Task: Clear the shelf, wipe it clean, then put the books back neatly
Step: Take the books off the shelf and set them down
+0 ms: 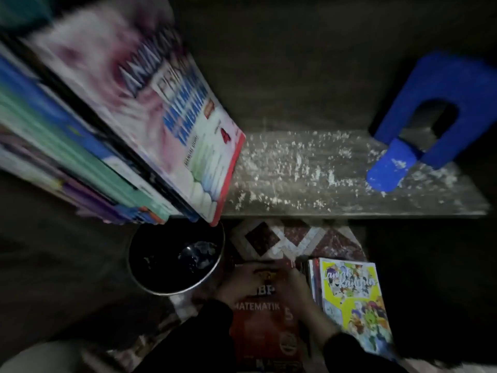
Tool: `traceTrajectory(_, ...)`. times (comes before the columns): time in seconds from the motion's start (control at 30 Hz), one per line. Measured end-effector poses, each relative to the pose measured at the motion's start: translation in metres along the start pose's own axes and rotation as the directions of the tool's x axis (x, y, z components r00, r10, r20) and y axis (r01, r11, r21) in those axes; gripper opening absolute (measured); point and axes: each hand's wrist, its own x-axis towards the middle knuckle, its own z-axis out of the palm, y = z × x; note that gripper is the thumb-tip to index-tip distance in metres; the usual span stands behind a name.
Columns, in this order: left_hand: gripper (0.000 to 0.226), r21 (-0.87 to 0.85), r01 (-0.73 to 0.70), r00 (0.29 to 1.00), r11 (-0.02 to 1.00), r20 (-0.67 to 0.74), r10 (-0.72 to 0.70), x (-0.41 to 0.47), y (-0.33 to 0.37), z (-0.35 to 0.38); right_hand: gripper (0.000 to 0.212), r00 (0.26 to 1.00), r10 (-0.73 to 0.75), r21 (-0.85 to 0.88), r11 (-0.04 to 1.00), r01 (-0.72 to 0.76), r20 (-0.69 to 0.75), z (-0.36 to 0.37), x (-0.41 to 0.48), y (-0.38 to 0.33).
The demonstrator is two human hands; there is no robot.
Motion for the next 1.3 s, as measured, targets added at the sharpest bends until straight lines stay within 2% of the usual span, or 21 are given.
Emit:
traceTrajectory(0.1, 0.025, 0.074, -0.060, 0.981, 0.995, -0.182, 0.073, -0.047, 0.046, -0.028, 0.035, 0.963, -0.217, 0.180, 0.953, 0.244, -0.158, -0.031, -0.020, -0.072)
traceTrajectory(0.17, 0.021, 0.125, -0.124, 0.907, 0.984, -0.388, 0.163, -0.081, 0.072, -0.050, 0.042, 0.939, -0.277, 0.316, 0.889, 0.332, -0.206, -0.046, -0.031, -0.116)
traceTrajectory(0.2, 0.019, 0.164, -0.161, 0.837, 0.973, -0.500, 0.222, -0.100, 0.088, -0.061, 0.043, 0.932, -0.298, 0.374, 0.856, 0.357, -0.208, -0.052, -0.034, -0.140)
traceTrajectory(0.27, 0.018, 0.254, -0.168, 0.648, 0.952, -0.700, 0.301, -0.130, 0.116, -0.086, 0.041, 0.893, -0.379, 0.375, 0.812, 0.447, -0.244, -0.060, -0.039, -0.185)
traceTrajectory(0.33, 0.017, 0.330, -0.207, 0.411, 0.921, -0.825, 0.388, -0.158, 0.146, -0.111, 0.042, 0.840, -0.475, 0.292, 0.791, 0.538, -0.261, -0.064, -0.046, -0.227)
traceTrajectory(0.37, 0.020, 0.398, -0.219, 0.269, 0.891, -0.853, 0.447, -0.169, 0.158, -0.123, 0.046, 0.823, -0.516, 0.248, 0.787, 0.565, -0.239, -0.063, -0.047, -0.242)
traceTrajectory(0.4, 0.026, 0.450, -0.199, 0.158, 0.871, -0.862, 0.481, -0.180, 0.167, -0.135, 0.050, 0.813, -0.550, 0.226, 0.782, 0.581, -0.191, -0.061, -0.049, -0.256)
traceTrajectory(0.43, 0.034, 0.474, -0.164, 0.089, 0.865, -0.866, 0.492, -0.188, 0.173, -0.146, 0.057, 0.807, -0.572, 0.188, 0.785, 0.591, -0.145, -0.057, -0.050, -0.266)
traceTrajectory(0.47, 0.043, 0.472, -0.128, 0.066, 0.872, -0.874, 0.482, -0.193, 0.176, -0.158, 0.065, 0.800, -0.592, 0.150, 0.786, 0.600, -0.101, -0.053, -0.051, -0.275)
traceTrajectory(0.5, 0.053, 0.454, -0.095, 0.081, 0.886, -0.883, 0.462, -0.197, 0.178, -0.168, 0.072, 0.789, -0.611, 0.119, 0.780, 0.615, -0.072, -0.049, -0.052, -0.281)
traceTrajectory(0.6, 0.077, 0.424, -0.001, 0.187, 0.906, -0.890, 0.417, -0.200, 0.182, -0.193, 0.089, 0.804, -0.594, 0.120, 0.798, 0.591, -0.013, -0.043, -0.057, -0.287)
traceTrajectory(0.7, 0.066, 0.450, 0.073, 0.270, 0.890, -0.868, 0.416, -0.198, 0.185, -0.202, 0.094, 0.829, -0.559, 0.152, 0.819, 0.553, -0.002, -0.045, -0.057, -0.286)
traceTrajectory(0.8, 0.058, 0.429, 0.092, 0.265, 0.898, -0.880, 0.394, -0.194, 0.185, -0.199, 0.095, 0.822, -0.569, 0.168, 0.811, 0.561, 0.002, -0.049, -0.061, -0.287)
traceTrajectory(0.93, 0.061, 0.524, 0.031, 0.234, 0.851, -0.832, 0.503, -0.187, 0.190, -0.188, 0.100, 0.807, -0.590, 0.133, 0.798, 0.588, -0.027, -0.057, -0.063, -0.285)
traceTrajectory(1.0, 0.068, 0.539, -0.053, 0.279, 0.840, -0.800, 0.531, -0.181, 0.197, -0.181, 0.101, 0.790, -0.612, 0.119, 0.782, 0.612, -0.042, -0.065, -0.065, -0.281)
traceTrajectory(1.07, 0.079, 0.509, -0.182, 0.341, 0.841, -0.770, 0.540, -0.176, 0.206, -0.174, 0.103, 0.780, -0.626, 0.186, 0.763, 0.619, -0.026, -0.074, -0.069, -0.275)
traceTrajectory(1.13, 0.091, 0.523, -0.237, 0.340, 0.819, -0.744, 0.574, -0.174, 0.212, -0.168, 0.106, 0.779, -0.627, 0.241, 0.759, 0.605, 0.020, -0.081, -0.073, -0.269)
traceTrajectory(1.2, 0.091, 0.554, -0.184, 0.329, 0.812, -0.743, 0.582, -0.170, 0.216, -0.168, 0.108, 0.777, -0.627, 0.252, 0.762, 0.597, 0.058, -0.084, -0.073, -0.265)
traceTrajectory(1.3, 0.078, 0.508, -0.037, 0.349, 0.861, -0.800, 0.487, -0.160, 0.220, -0.171, 0.110, 0.783, -0.619, 0.252, 0.769, 0.588, 0.062, -0.080, -0.069, -0.263)
